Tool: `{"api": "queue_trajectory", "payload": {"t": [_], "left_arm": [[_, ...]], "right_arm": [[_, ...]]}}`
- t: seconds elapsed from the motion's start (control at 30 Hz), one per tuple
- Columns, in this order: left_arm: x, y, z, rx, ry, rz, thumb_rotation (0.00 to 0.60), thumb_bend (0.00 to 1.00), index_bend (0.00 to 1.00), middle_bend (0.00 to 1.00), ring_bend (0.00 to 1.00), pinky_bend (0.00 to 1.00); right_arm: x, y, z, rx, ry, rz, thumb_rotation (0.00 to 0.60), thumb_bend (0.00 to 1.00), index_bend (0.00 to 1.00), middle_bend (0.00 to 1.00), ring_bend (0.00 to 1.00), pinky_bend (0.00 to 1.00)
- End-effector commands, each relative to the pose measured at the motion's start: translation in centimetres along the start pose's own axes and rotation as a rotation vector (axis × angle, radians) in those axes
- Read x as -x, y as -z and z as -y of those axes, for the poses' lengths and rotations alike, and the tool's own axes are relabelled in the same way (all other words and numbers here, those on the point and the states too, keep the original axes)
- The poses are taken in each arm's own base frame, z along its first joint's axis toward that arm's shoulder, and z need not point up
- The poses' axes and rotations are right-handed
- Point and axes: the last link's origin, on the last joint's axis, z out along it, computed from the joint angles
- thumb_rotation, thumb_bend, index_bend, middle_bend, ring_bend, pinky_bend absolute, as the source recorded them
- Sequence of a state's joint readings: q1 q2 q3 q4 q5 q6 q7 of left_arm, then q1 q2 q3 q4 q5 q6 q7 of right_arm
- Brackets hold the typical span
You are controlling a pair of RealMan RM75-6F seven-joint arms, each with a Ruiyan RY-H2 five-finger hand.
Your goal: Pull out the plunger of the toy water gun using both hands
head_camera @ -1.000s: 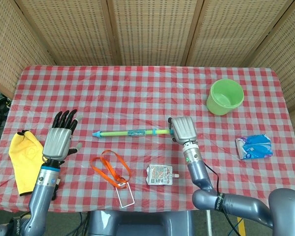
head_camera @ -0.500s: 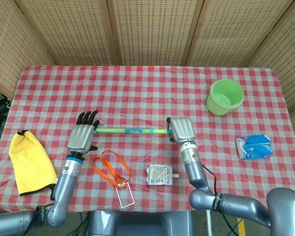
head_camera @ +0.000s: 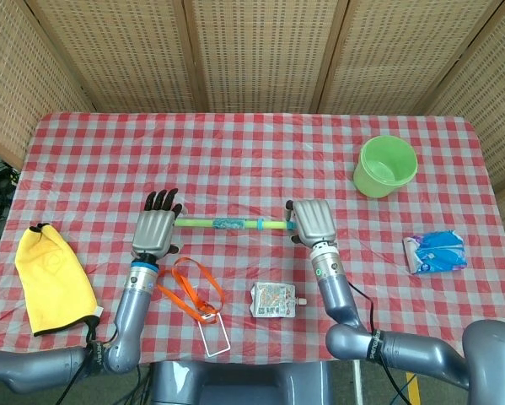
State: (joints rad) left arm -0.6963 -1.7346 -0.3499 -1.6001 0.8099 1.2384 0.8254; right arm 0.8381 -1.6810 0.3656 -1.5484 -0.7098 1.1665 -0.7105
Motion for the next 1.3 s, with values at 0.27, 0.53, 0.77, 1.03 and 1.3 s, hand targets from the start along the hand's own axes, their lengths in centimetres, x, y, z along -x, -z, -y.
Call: {"api": "queue_trajectory", "payload": {"t": [0.27, 0.53, 0.77, 1.03, 1.3], "left_arm": [[0.5, -0.2, 0.4, -0.019, -0.034, -0.023, 0.6, 0.23, 0.35, 0.0, 0.0, 0.0], [0.6, -0.6, 0.5, -0.029, -0.01, -0.02, 0.6, 0.34, 0.37, 0.0, 0.0, 0.0], [0.5, -1.1, 0.4, -0.035, -0.001, -0.011, 0.6, 0.34, 0.37, 0.0, 0.0, 0.0], [0.7, -1.3, 0.0, -0.028, 0.014, 0.025, 0.6, 0.34, 0.38, 0.0, 0.0, 0.0], [1.0, -1.5, -0.1, -0.03, 0.014, 0.037, 0.6, 0.34, 0.39, 0.0, 0.0, 0.0]], "right_arm": [[-0.3, 0.3, -0.3, 0.007, -0.021, 0.023, 0.6, 0.56, 0.86, 1.0, 0.93, 0.64], [-0.2, 0.5, -0.4, 0.008, -0.03, 0.041, 0.6, 0.56, 0.86, 1.0, 0.93, 0.64], [-0.4, 0.6, -0.5, 0.009, -0.037, 0.046, 0.6, 0.56, 0.86, 1.0, 0.93, 0.64], [-0.6, 0.7, -0.5, 0.009, -0.033, 0.047, 0.6, 0.56, 0.86, 1.0, 0.93, 0.64], [-0.5, 0.8, -0.5, 0.01, -0.039, 0.056, 0.6, 0.56, 0.86, 1.0, 0.93, 0.64]]}}
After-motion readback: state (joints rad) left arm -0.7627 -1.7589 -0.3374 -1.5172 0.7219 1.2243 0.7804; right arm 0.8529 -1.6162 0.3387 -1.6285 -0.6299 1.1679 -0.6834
